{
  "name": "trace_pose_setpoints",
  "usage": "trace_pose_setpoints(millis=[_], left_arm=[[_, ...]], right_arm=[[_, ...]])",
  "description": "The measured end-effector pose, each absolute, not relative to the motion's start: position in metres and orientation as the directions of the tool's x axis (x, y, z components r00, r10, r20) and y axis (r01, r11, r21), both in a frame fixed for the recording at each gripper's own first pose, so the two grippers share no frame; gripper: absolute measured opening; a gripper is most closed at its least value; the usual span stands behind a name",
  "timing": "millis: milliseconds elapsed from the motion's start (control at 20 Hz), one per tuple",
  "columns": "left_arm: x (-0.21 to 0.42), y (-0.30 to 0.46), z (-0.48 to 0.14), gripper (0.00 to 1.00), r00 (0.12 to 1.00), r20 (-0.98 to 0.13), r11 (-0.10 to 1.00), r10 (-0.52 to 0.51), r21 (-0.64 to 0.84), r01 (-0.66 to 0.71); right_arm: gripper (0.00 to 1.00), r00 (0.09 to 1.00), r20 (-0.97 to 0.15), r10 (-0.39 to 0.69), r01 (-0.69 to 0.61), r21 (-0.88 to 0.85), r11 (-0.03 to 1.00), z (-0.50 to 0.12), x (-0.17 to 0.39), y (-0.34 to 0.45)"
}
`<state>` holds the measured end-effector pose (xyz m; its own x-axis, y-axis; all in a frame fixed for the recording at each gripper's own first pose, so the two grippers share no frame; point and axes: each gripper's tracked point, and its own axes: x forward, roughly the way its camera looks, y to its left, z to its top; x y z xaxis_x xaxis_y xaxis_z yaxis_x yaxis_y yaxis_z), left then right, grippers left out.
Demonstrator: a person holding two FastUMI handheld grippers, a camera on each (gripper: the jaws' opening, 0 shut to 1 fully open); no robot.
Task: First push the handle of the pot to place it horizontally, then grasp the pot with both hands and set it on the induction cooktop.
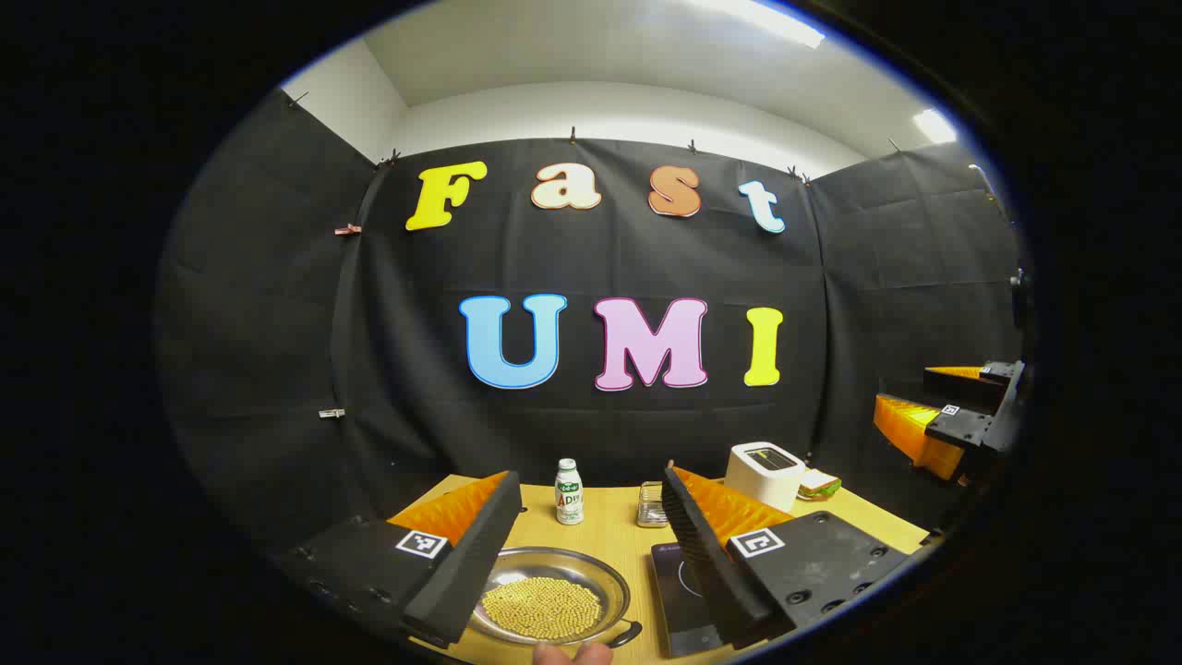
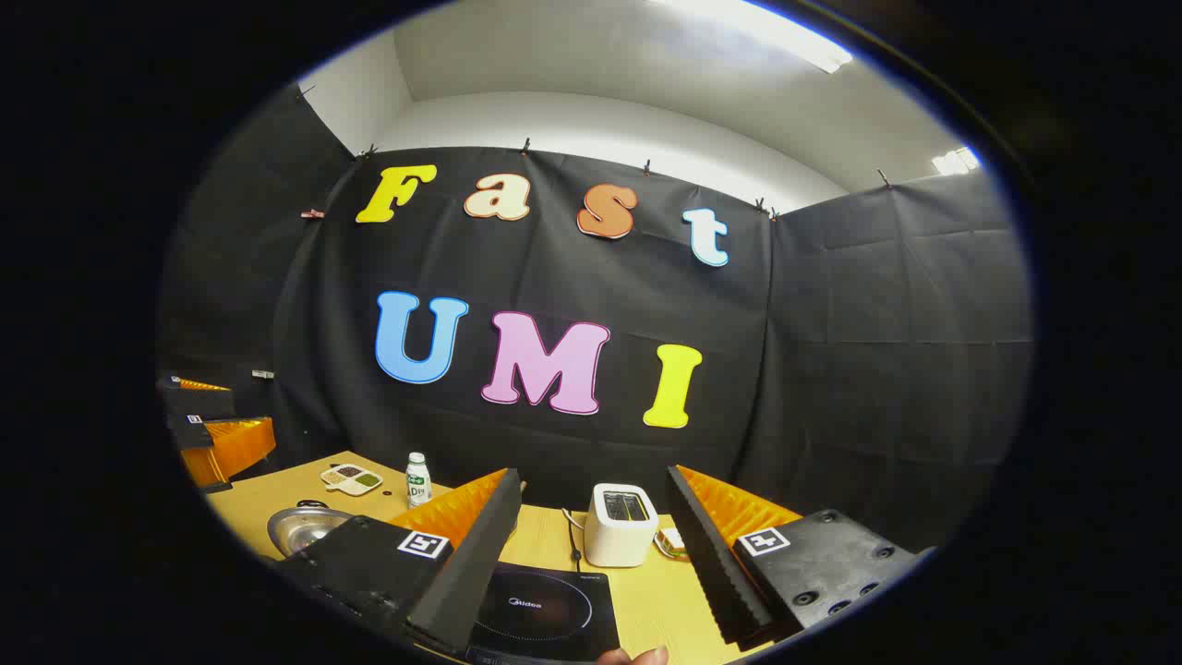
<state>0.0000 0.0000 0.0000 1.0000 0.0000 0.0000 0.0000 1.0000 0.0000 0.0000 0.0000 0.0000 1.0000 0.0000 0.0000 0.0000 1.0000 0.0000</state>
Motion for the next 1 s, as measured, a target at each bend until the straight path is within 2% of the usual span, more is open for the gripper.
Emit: trace_pose_setpoints(millis=[1000], left_arm=[[0.0015,0.0028,-0.0041,0.95,1.0,-0.001,1.0,0.006,-0.016,-0.006]], right_arm=[[0.97,1.0,0.003,-0.003,0.003,-0.006,1.0,0.0057,-0.0012,-0.0006]])
